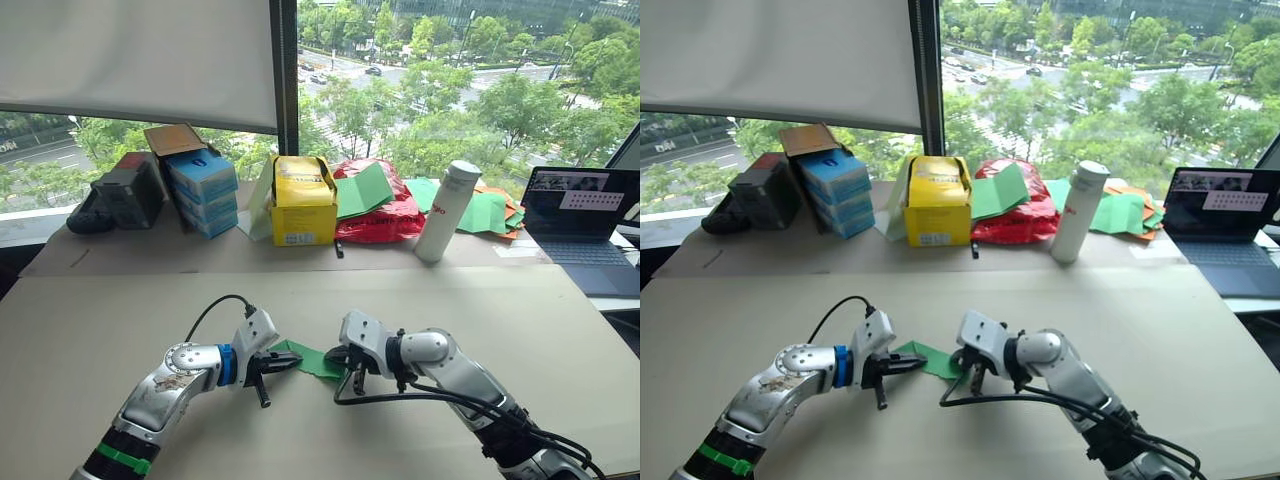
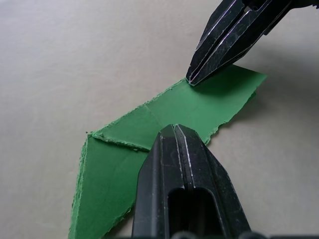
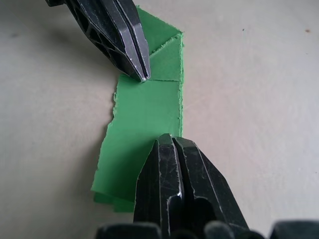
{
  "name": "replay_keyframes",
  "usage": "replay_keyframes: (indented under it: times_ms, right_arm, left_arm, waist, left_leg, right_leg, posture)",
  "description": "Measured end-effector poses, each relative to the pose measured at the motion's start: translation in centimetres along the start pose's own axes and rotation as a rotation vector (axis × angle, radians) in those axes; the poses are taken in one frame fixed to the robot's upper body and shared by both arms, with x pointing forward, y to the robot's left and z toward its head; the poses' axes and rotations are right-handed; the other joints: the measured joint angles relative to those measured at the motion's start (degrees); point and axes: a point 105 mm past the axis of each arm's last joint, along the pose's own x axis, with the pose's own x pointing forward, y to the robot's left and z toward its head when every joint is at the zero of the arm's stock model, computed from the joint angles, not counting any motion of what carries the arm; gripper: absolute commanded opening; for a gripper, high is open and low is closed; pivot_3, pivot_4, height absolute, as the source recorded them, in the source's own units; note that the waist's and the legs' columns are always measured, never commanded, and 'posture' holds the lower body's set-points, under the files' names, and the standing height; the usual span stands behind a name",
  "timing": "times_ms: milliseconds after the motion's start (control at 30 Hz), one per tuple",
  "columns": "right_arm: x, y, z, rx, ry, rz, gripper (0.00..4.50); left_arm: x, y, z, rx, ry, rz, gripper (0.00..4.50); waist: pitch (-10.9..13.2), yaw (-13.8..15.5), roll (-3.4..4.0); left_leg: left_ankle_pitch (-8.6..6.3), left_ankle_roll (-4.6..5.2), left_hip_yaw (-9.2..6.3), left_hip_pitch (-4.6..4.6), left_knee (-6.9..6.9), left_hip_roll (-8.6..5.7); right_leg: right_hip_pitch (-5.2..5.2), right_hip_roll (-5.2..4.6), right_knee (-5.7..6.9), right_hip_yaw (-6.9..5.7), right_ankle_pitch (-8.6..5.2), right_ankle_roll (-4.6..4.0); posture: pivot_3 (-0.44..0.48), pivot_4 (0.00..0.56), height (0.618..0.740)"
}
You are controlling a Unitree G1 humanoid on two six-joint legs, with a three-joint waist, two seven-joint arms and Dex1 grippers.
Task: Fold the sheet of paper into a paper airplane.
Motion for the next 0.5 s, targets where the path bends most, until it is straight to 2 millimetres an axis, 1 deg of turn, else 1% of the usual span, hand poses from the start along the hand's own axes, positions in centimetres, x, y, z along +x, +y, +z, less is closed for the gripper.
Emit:
replay_keyframes:
  times_ms: [500]
  right_arm:
    - [-3.0, 0.5, -1.8, 0.022, 0.077, -0.004, 0.04]
  left_arm:
    - [0.0, 0.0, -0.1, -0.001, 0.002, -0.002, 0.0]
  waist:
    - [0.0, 0.8, -0.03]
  left_leg:
    - [-0.06, 0.1, -0.02, 0.0, 0.07, -0.02]
  right_leg:
    - [0.11, -0.07, -0.13, -0.09, 0.01, 0.05]
  posture:
    - [0.0, 0.15, 0.74]
